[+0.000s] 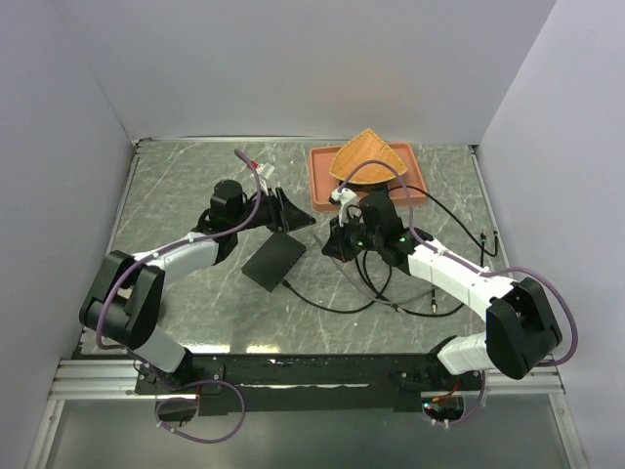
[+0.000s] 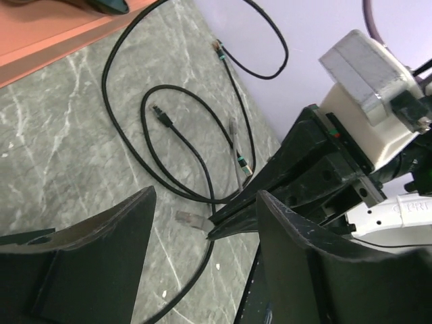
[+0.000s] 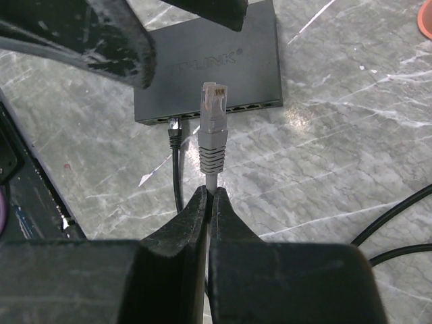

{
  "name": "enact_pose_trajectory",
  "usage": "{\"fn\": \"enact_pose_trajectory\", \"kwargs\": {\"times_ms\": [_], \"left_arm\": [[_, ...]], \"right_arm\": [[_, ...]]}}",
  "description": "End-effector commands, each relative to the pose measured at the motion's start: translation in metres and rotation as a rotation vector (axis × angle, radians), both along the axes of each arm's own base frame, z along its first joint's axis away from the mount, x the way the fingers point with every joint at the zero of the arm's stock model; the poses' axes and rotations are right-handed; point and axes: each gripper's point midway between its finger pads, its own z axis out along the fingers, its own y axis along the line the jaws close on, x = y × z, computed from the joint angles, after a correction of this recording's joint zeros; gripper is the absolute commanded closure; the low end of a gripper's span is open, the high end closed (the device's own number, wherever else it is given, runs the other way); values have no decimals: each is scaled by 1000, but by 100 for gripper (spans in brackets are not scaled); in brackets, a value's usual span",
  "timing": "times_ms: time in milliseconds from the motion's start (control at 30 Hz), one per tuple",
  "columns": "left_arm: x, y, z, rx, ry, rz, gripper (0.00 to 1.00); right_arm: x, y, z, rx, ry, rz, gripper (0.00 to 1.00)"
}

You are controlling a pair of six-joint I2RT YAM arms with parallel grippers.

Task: Insert the plug into the switch port

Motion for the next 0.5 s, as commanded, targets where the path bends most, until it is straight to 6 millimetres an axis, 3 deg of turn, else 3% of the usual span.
{"fn": "enact_pose_trajectory", "kwargs": {"times_ms": [0, 200, 433, 467], "left_arm": [[11, 0, 10, 22, -44, 28, 33], [11, 5, 17, 32, -66, 61, 30], [-17, 3, 34, -21, -178, -50, 29], [-25, 3, 49, -58, -242, -80, 29]], "right_arm": [[10, 2, 34, 42, -84, -28, 100], [2, 9, 41, 74, -82, 31, 100], [-13, 11, 57, 93, -113, 160, 100], [-13, 10, 61, 99, -121, 175, 100]]}}
